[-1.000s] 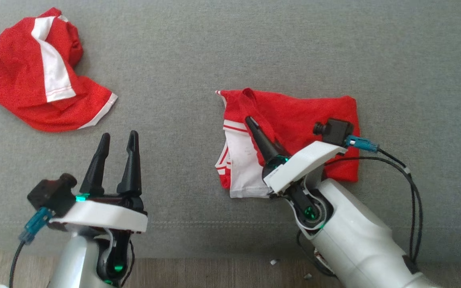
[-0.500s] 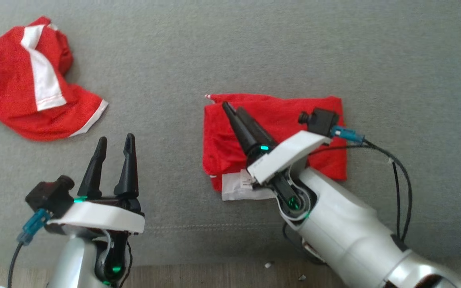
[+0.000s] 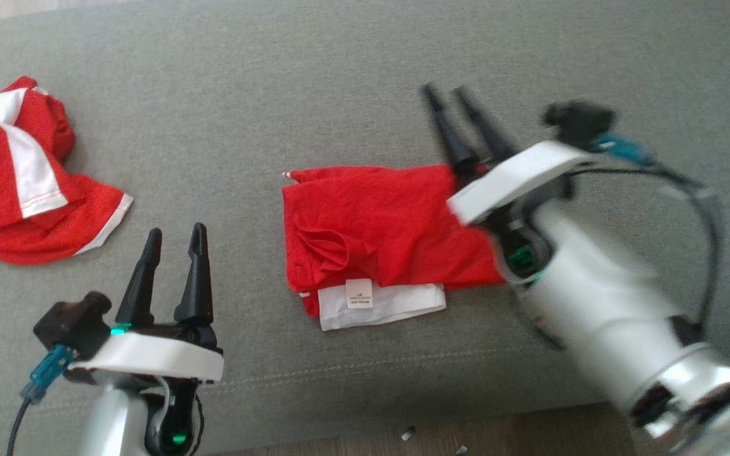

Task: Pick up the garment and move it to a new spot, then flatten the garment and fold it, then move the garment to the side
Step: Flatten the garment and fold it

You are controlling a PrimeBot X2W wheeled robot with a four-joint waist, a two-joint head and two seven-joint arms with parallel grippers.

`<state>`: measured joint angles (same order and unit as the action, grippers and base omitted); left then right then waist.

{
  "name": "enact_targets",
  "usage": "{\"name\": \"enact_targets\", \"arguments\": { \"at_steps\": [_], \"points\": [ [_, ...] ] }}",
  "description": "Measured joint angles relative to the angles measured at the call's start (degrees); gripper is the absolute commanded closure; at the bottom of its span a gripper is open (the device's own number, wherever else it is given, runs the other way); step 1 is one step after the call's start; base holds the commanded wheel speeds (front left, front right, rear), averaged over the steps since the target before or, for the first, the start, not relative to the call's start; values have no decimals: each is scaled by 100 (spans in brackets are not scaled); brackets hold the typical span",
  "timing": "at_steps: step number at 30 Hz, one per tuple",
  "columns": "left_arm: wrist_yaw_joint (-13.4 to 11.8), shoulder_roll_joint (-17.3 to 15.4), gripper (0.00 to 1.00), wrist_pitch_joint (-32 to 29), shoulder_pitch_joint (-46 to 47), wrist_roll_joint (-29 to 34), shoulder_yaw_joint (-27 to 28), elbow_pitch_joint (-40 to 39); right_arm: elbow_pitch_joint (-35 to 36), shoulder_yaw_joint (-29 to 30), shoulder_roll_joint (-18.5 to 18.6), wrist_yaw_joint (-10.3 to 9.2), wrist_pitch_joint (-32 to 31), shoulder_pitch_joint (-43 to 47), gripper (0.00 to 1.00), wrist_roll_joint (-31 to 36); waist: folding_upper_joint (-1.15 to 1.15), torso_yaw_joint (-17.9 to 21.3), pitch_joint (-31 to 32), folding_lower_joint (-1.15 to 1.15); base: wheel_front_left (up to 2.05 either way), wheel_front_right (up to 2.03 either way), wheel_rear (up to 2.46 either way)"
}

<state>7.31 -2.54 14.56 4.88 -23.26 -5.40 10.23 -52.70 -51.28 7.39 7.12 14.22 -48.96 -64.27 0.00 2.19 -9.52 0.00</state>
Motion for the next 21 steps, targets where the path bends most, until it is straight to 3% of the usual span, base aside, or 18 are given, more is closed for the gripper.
{"name": "enact_targets", "arguments": {
  "at_steps": [4, 9, 17, 21],
  "points": [
    [-2, 0, 0, 0, 1, -2, 1, -134, 156, 726, 438, 0, 5, 26, 0, 1096, 0, 51, -1, 0, 0, 0, 0],
    [-49, 0, 0, 0, 1, -35, 1, -265, 903, 1761, 719, 0, 12, 548, 0, 2593, 0, 21, -35, 0, 0, 0, 0],
    [-152, 0, 0, 0, 1, 103, -13, -575, 2538, 3619, 591, 0, 13, 2147, 0, 4803, 0, -73, -55, 0, 0, 0, 0],
    [-229, 0, 0, 0, -16, 164, -21, -688, 3147, 4222, 144, 0, 13, 2803, 0, 5383, 0, -117, -47, 0, 0, 0, 0]
  ]
}}
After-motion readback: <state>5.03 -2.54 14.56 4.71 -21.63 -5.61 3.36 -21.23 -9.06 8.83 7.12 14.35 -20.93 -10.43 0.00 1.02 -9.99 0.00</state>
